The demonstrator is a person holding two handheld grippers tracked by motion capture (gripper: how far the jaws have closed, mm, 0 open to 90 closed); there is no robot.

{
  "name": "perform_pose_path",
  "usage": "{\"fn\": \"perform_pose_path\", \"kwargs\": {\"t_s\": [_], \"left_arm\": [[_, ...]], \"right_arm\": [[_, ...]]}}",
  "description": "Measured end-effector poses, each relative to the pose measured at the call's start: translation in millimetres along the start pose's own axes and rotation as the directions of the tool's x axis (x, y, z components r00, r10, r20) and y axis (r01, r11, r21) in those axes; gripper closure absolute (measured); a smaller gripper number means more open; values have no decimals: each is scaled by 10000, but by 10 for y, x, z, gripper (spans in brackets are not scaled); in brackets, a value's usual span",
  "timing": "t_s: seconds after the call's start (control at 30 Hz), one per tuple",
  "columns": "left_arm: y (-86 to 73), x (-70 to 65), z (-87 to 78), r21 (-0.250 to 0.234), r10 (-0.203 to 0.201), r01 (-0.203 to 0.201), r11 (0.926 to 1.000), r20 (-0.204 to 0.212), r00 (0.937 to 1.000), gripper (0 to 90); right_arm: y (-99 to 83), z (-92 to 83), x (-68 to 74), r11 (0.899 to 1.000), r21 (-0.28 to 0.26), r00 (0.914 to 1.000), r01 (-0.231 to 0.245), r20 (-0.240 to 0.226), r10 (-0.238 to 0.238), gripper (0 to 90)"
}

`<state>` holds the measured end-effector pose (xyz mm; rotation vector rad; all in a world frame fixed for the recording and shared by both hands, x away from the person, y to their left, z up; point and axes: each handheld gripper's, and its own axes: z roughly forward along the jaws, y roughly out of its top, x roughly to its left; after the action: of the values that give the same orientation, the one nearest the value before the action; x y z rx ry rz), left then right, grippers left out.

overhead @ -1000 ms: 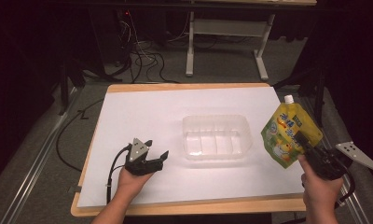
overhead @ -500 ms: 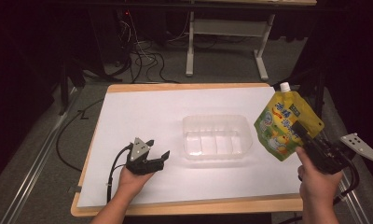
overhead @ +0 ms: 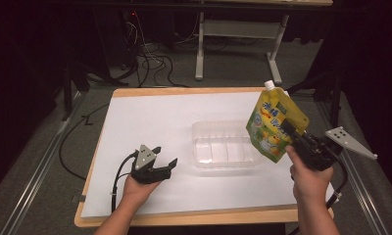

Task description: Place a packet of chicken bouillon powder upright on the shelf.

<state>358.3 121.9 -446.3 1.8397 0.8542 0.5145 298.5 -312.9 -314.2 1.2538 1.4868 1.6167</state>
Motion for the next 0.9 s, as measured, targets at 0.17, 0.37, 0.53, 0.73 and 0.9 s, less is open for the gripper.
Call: {"fn": "perform_pose_path", "kwargs": {"t_s": [0.17, 0.37, 0.53, 0.73, 0.9], "left_arm": [[-8, -12, 11, 45, 106, -106, 9999, 40, 9999, 262], [-11, -47, 26, 76, 307, -307, 9995, 113, 9995, 264], [-7, -57, 23, 79, 384, -385, 9992, 171, 9991, 264], [-9, -67, 21, 84, 456, -458, 9989, 213, 9987, 264], [-5, -65, 17, 42, 483, -484, 9988, 237, 9986, 264]], "right_arm": [[-66, 218, 143, 9995, 281, 9996, 113, -249, -106, 900], [-122, 385, 267, 9991, 416, 9995, 38, -313, -25, 900], [-193, 520, 352, 9983, 586, 9997, 5, -256, 10, 900], [-287, 692, 430, 9969, 770, 9998, -149, -139, 160, 900], [-342, 833, 497, 9959, 875, 9997, -243, -6, 244, 900]]}}
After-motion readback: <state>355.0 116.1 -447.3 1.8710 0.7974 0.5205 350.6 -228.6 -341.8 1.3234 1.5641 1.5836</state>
